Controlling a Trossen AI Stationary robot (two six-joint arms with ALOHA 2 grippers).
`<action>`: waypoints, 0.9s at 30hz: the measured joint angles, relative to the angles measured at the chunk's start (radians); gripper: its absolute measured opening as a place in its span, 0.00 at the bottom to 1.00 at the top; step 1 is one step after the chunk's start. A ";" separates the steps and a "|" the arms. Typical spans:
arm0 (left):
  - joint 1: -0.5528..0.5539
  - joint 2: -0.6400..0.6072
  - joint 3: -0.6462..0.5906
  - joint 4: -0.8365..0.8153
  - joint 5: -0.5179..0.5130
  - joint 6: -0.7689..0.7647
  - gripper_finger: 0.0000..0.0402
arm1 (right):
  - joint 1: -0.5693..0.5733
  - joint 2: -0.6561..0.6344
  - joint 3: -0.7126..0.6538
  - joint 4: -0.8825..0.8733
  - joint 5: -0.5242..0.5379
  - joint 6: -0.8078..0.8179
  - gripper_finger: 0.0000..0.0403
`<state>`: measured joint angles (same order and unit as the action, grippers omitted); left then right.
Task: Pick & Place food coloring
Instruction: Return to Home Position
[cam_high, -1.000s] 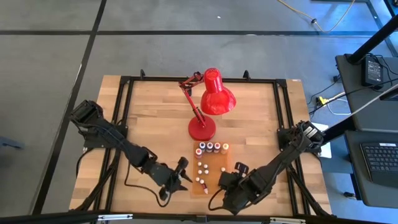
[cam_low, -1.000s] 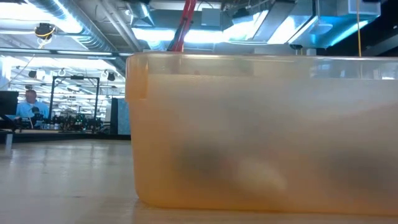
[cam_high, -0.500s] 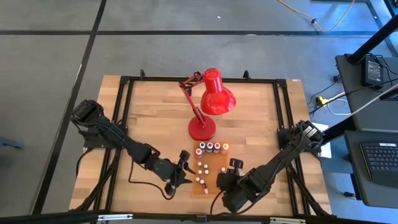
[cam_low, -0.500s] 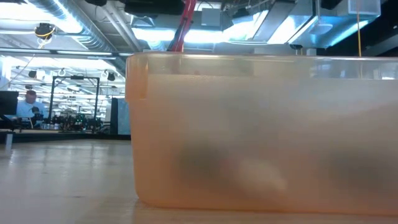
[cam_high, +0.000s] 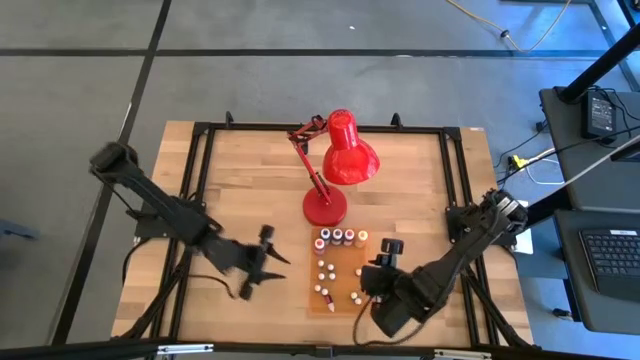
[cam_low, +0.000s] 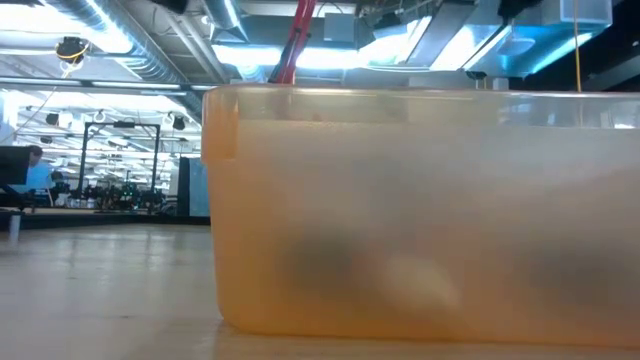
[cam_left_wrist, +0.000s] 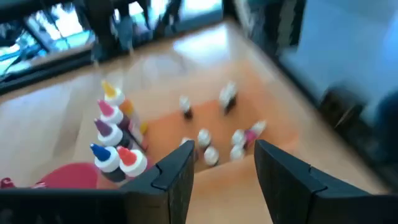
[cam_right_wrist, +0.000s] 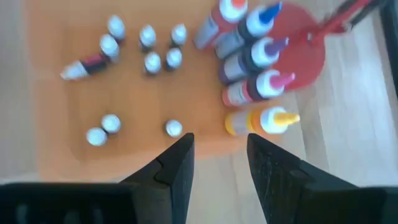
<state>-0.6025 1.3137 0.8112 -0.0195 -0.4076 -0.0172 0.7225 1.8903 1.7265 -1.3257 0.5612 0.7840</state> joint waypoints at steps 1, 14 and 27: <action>0.000 -0.055 -0.055 0.056 0.016 -0.014 0.40 | 0.008 -0.015 -0.015 0.023 0.020 -0.001 0.37; -0.016 -0.627 -0.556 0.383 -0.002 -0.128 0.40 | -0.023 -0.516 -0.761 1.029 -0.118 -0.296 0.37; -0.018 -0.986 -0.675 0.294 -0.020 -0.078 0.40 | -0.223 -1.050 -1.329 1.529 -0.328 -0.551 0.37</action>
<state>-0.6209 0.3277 0.1364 0.2747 -0.4273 -0.0947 0.4998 0.8405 0.3974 0.2034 0.2330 0.2331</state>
